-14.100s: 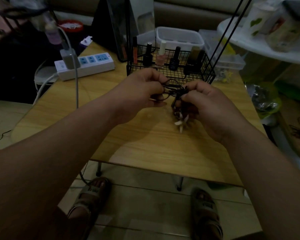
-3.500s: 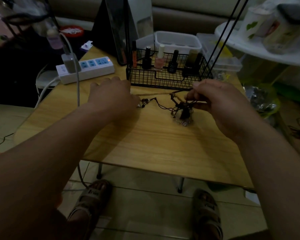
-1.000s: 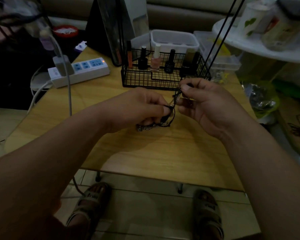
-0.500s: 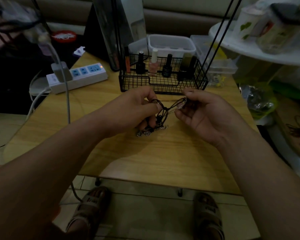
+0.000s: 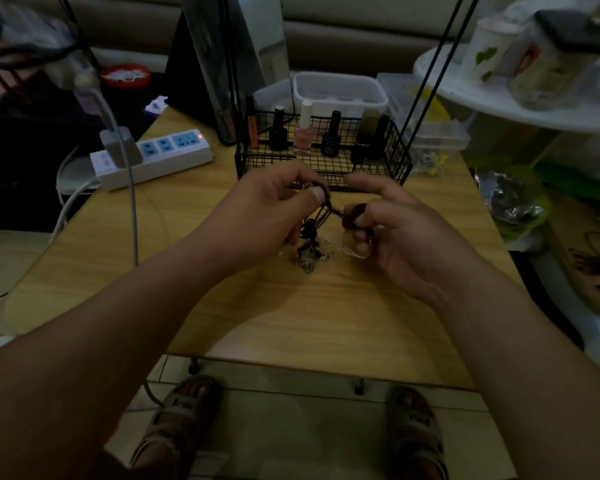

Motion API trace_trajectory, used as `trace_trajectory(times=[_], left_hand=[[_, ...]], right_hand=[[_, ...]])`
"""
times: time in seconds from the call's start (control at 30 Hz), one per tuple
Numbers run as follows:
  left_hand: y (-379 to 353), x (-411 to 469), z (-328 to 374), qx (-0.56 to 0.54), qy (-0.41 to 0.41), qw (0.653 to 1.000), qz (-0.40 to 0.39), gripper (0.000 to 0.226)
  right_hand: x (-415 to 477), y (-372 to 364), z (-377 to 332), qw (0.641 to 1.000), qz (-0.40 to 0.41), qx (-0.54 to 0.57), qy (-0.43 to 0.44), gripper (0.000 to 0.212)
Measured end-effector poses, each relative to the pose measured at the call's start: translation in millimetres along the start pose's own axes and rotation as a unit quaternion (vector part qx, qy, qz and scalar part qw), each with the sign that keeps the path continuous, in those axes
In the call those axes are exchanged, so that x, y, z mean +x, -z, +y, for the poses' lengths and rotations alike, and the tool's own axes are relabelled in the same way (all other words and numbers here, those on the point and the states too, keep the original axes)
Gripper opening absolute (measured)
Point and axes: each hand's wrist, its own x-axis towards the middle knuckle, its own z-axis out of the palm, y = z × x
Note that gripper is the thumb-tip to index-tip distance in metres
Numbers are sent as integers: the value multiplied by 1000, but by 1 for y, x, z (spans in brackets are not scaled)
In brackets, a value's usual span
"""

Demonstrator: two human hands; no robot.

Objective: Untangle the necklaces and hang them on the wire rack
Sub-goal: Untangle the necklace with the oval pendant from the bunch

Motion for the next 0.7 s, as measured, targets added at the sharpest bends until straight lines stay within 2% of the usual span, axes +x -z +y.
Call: trace_trajectory(times=[0.13,0.23,0.4,0.7], left_hand=[[-2,2,-2,-29,17,999,1,18],[-3,2,-2,-39,27,999,1,21],[-2,2,0,-41,43,998,-11,25],[8,1,6,-61,35,997,-25,29]], right_hand=[[-3,-1,1,992,-8,-120,24,44],[-5,-5,4,982,15,-185,32,40],[-7,-8,8,951,76,-290,79,13],[0,-13,17,939,20,-340,55,30]])
